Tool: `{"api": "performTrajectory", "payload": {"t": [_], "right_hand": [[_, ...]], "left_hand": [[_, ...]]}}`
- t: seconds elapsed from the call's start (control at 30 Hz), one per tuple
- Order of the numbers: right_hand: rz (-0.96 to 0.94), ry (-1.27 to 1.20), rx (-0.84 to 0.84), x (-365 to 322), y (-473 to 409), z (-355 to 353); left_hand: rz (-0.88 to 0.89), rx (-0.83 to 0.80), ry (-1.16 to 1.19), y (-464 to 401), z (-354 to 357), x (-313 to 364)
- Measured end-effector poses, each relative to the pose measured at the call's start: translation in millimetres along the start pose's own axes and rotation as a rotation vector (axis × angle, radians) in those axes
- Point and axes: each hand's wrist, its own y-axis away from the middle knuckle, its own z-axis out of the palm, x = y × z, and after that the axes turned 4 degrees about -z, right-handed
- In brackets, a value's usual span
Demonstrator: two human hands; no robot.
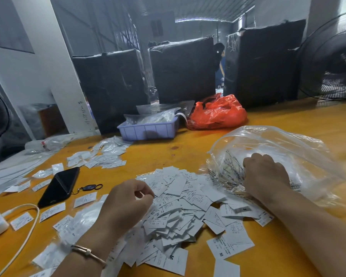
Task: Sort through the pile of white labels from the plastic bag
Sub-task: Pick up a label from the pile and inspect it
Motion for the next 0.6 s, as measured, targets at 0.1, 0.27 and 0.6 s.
{"api": "performTrajectory", "payload": {"t": [0.1, 0.27, 0.6], "right_hand": [[0.016, -0.118, 0.063, 1, -1, 0], [-0.002, -0.308, 0.258, -2, 0, -2], [-0.105, -1.409, 0.088, -30, 16, -34]], "left_hand": [[0.067, -0.045, 0.027, 4, 5, 1], [0.095, -0.072, 0.025, 4, 6, -1], [0.192, -0.078, 0.138, 4, 8, 1]]}}
